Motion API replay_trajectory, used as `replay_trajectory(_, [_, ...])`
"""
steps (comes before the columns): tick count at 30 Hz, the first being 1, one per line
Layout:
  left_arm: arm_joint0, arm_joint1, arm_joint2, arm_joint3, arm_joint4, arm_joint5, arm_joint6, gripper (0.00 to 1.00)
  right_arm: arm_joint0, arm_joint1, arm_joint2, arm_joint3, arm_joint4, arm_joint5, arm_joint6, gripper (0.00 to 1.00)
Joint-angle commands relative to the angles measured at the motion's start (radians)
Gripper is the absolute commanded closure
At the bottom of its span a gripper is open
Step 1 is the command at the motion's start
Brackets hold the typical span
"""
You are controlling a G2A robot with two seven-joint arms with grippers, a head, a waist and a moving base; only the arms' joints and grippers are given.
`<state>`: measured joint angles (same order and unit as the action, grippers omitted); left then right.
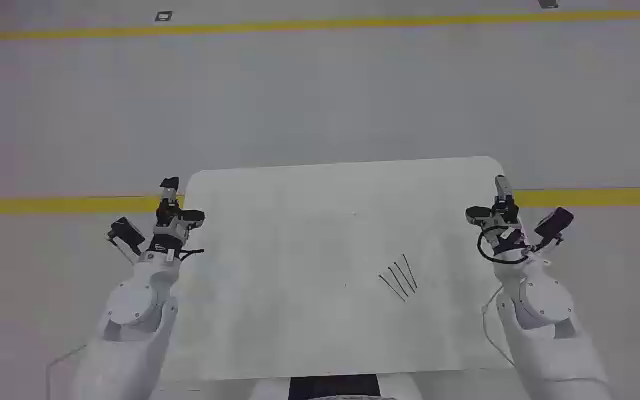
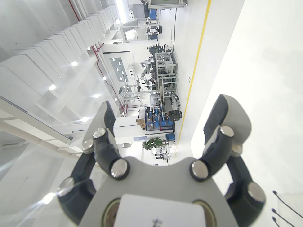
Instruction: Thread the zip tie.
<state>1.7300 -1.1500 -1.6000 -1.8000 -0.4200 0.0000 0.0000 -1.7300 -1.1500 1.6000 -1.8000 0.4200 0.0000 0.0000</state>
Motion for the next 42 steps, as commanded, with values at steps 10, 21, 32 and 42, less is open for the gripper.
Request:
replay_trajectory(10, [0.000,0.000,0.000,0.000,0.000,0.000,0.000,0.00,-0.010,0.024,0.072,-0.065,-0.239,-0.061,0.252,0.00])
replay_trajectory(21, [0.000,0.000,0.000,0.000,0.000,0.000,0.000,0.00,-0.011,0.054,0.104,-0.070,-0.505,-0.148,0.546,0.00])
replay_trajectory(32, [0.000,0.000,0.000,0.000,0.000,0.000,0.000,0.00,0.007,0.060,0.079,-0.100,-0.559,-0.228,0.622,0.00])
replay_trajectory(42, [0.000,0.000,0.000,0.000,0.000,0.000,0.000,0.00,0.173,0.099,-0.061,-0.151,-0.720,-0.340,1.140,0.00])
